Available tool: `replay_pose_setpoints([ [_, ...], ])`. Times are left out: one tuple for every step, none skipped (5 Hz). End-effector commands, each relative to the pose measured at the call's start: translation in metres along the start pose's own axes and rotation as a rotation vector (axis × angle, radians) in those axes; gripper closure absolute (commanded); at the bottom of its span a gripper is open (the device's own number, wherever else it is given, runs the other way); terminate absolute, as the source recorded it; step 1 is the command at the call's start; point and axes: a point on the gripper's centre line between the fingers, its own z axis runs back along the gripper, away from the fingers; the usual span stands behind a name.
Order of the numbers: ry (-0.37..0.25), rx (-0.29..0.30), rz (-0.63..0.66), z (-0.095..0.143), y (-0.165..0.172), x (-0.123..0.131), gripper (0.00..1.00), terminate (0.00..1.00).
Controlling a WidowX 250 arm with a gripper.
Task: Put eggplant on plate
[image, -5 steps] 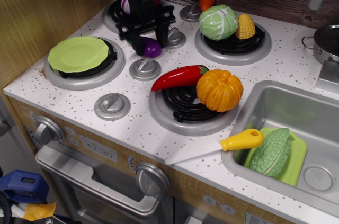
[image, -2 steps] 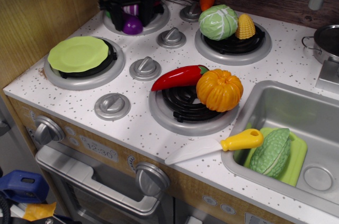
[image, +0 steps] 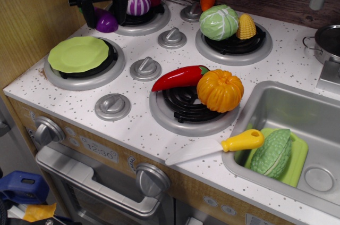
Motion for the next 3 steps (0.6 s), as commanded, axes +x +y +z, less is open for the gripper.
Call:
replay_pose_setpoints([
  [-0.08,-0.053,0.025,0.026,0.027,-0.002,1.0,0.0],
  [-0.097,-0.082,-0.007,0.014,0.035,-0.006,0.0,0.0],
  [-0.094,-0.125,-0.024,0.005,0.036,-0.001,0.0,1.0],
])
